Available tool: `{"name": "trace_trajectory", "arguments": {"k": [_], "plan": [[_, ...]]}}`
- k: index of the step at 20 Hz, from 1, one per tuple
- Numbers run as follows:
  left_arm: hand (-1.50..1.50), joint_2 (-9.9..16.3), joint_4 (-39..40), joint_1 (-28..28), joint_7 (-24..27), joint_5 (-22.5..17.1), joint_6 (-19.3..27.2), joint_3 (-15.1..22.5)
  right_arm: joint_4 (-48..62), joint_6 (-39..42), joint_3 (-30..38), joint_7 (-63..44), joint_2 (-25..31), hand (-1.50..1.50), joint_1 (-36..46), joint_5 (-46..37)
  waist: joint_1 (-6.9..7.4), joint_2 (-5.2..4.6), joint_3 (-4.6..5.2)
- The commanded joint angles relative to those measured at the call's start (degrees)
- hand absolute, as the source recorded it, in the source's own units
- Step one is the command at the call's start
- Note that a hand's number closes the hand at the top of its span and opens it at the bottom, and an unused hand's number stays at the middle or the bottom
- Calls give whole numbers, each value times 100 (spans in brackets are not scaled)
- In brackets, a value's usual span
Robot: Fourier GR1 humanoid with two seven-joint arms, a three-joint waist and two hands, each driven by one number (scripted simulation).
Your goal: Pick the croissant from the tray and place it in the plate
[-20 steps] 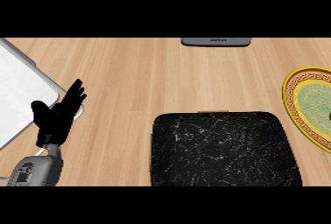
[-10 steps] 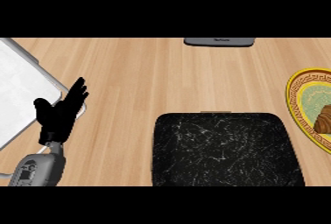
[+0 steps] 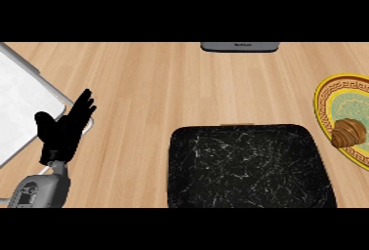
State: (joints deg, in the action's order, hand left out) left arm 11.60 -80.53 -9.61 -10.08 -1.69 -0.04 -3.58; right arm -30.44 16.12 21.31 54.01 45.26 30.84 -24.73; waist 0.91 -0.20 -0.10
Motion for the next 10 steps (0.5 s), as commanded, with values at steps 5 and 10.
{"name": "trace_trajectory", "arguments": {"k": [5,10], "plan": [[0,121,-116,-88,-78,3,72,-148,308,2153,363,133,201,-150,85,1175,-107,33,0],[0,91,85,20,14,-86,-79,-137,682,3382,253,-888,536,-150,244,1587,-83,-2,1]]}}
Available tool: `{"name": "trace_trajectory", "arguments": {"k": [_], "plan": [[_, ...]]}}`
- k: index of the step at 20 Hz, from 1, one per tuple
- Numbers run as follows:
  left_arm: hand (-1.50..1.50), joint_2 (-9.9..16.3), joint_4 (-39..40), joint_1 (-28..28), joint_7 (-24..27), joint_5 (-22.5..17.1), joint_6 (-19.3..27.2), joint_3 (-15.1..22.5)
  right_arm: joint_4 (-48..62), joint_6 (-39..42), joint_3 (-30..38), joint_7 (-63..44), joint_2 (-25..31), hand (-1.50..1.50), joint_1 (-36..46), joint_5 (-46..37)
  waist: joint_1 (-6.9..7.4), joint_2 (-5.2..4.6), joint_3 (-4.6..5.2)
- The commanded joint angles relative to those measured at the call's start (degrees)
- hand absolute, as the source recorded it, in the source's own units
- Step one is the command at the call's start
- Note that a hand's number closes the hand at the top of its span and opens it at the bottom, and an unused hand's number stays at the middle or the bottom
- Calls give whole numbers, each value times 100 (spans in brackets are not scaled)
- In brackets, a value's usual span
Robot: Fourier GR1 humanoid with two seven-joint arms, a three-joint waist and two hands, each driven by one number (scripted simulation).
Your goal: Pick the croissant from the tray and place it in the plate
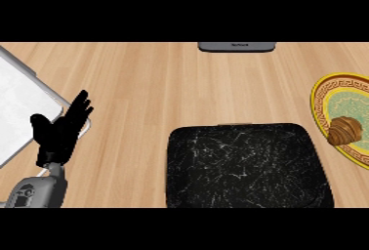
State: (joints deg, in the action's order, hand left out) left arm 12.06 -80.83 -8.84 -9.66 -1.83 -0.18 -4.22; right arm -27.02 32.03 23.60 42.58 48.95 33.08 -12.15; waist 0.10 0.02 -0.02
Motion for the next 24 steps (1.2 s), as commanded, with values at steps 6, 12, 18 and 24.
{"name": "trace_trajectory", "arguments": {"k": [6,12,18,24], "plan": [[0,-94,-66,-16,89,45,54,52,274,2123,47,366,436,-150,-216,709,42,-40,-30],[0,-135,-67,-24,38,148,134,115,282,2237,61,167,664,-150,-273,1038,80,-66,-42],[0,66,-61,-107,-18,-81,-111,-72,273,2091,32,164,880,-150,-417,1201,142,-91,-51],[0,-97,-87,-244,-71,55,25,100,244,1818,-122,200,918,-150,-549,1217,166,-120,-68]]}}
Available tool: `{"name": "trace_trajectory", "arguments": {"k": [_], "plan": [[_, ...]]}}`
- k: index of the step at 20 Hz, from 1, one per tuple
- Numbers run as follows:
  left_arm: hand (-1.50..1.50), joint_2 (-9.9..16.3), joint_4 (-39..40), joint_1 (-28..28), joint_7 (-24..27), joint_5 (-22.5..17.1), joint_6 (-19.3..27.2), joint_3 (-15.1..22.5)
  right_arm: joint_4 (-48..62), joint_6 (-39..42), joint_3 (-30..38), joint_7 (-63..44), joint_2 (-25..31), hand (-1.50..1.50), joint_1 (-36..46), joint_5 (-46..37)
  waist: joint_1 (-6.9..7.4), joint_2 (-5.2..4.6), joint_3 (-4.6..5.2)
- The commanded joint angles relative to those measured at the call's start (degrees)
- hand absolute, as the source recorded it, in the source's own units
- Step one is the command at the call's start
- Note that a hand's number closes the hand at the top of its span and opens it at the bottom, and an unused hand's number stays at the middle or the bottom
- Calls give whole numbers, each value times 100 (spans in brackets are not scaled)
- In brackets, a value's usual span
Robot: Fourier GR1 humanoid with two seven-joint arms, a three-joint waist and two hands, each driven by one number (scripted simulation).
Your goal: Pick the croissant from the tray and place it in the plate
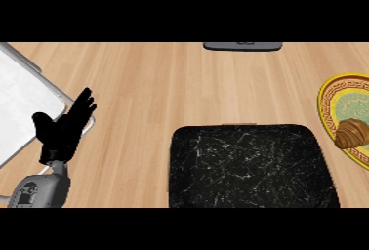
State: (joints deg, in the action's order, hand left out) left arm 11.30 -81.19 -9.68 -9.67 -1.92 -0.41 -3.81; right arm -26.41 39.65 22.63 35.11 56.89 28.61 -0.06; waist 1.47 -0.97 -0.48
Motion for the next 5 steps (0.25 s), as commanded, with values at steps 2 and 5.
{"name": "trace_trajectory", "arguments": {"k": [2,5], "plan": [[0,-139,7,46,112,133,117,114,131,1024,-129,1081,150,-150,-254,-47,14,-11,-12],[0,-38,14,16,86,1,32,-27,110,943,-234,1176,126,-150,-364,-54,35,-11,-14]]}}
